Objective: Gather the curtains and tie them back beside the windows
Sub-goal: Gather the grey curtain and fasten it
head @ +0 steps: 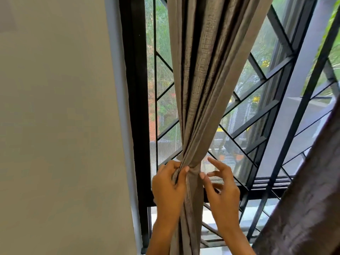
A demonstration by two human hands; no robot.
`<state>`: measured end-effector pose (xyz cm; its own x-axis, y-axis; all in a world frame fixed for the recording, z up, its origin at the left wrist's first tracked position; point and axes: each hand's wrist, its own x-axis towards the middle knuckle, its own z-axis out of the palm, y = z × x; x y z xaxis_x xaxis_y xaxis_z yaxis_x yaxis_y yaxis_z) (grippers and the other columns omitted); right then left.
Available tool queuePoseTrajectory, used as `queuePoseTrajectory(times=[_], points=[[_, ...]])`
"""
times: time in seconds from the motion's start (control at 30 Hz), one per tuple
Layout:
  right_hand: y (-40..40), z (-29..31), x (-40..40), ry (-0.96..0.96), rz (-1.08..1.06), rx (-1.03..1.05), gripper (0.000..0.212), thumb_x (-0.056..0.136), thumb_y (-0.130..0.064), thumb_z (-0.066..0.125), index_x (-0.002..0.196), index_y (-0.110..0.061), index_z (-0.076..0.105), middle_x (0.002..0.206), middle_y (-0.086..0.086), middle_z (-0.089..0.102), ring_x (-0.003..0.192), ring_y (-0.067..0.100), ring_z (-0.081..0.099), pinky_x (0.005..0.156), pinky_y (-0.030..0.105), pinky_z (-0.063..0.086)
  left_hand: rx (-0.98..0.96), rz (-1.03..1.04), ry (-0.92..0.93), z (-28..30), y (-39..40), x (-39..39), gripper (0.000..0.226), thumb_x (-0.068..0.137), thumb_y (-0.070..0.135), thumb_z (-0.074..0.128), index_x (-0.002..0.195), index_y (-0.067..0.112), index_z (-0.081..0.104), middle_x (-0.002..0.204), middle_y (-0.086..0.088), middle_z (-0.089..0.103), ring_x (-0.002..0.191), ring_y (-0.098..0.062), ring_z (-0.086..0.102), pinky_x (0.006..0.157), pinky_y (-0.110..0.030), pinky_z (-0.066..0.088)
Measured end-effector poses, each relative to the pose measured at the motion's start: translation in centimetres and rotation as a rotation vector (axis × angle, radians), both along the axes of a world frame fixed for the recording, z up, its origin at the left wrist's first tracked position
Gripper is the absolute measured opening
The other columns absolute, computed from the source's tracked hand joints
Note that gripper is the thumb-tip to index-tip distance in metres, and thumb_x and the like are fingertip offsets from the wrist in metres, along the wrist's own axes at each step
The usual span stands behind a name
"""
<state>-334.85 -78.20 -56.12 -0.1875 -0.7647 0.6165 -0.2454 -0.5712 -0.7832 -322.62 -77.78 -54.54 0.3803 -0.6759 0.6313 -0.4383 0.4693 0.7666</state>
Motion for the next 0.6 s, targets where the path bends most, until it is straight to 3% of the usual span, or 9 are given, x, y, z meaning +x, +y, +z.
queuePoseTrajectory(times=[0.07,0.2,0.33,0.4,0.5,0.53,0.6], points=[[0.2,0.2,0.3,0.083,0.002,-0.009,0.035,0.085,-0.027,0.065,0.118,-0.036,0.06,0.101,-0.012,0.065,0.09,0.008,0.062,0.066,0.021,0.054,0.013,-0.05,0.032,0.1,0.1,0.2,0.025,0.082,0.019,0.072,0.074,0.039,0.059,0.074,0.006,0.061,0.071,-0.007,0.06,0.06,-0.02,0.049],[0.7,-0.4,1.3,0.172,0.007,-0.118,0.054,0.085,0.001,0.066,0.116,-0.043,0.062,0.121,-0.025,0.058,0.103,0.003,0.058,0.072,0.009,0.048,-0.004,-0.118,0.12,0.1,0.6,0.0,0.004,0.08,0.023,0.073,0.082,0.026,0.071,0.075,0.009,0.065,0.073,-0.009,0.064,0.065,-0.02,0.051],[0.9,-0.9,1.7,0.178,0.028,-0.15,0.058,0.079,0.012,0.066,0.118,-0.03,0.063,0.124,-0.024,0.057,0.107,-0.006,0.055,0.082,0.009,0.047,0.021,-0.07,0.145,0.2,1.1,-0.9,0.017,0.077,0.038,0.069,0.087,0.025,0.073,0.077,0.007,0.064,0.074,-0.007,0.063,0.066,-0.021,0.052],[1.0,-0.6,1.5,0.087,0.09,-0.118,0.055,0.08,0.007,0.068,0.111,-0.038,0.067,0.117,-0.026,0.063,0.104,0.0,0.06,0.081,0.016,0.052,0.005,-0.027,0.133,0.3,1.4,-1.1,0.015,0.078,0.038,0.069,0.085,0.026,0.072,0.076,0.008,0.061,0.072,-0.006,0.062,0.064,-0.02,0.051],[0.9,0.3,0.6,-0.083,0.16,0.024,0.03,0.078,-0.014,0.073,0.093,-0.039,0.074,0.101,-0.014,0.071,0.084,0.017,0.069,0.068,0.043,0.058,-0.006,0.008,0.083,0.3,1.2,-0.8,0.006,0.079,0.031,0.073,0.08,0.026,0.069,0.074,0.008,0.06,0.07,-0.007,0.061,0.061,-0.018,0.049],[0.8,0.6,0.3,-0.105,0.163,0.071,0.022,0.075,-0.022,0.075,0.092,-0.037,0.072,0.094,-0.011,0.07,0.075,0.02,0.068,0.063,0.047,0.057,-0.002,-0.024,0.093,0.4,1.2,-0.6,0.006,0.078,0.029,0.073,0.079,0.028,0.067,0.073,0.008,0.061,0.07,-0.007,0.062,0.061,-0.017,0.049],[0.7,1.2,-0.3,-0.078,0.16,0.121,0.034,0.07,-0.036,0.079,0.098,-0.04,0.061,0.094,-0.013,0.063,0.071,0.018,0.063,0.061,0.04,0.057,0.022,-0.159,0.139,0.8,1.0,0.1,0.006,0.076,0.027,0.073,0.076,0.026,0.067,0.071,0.005,0.065,0.069,-0.009,0.064,0.063,-0.021,0.052]])
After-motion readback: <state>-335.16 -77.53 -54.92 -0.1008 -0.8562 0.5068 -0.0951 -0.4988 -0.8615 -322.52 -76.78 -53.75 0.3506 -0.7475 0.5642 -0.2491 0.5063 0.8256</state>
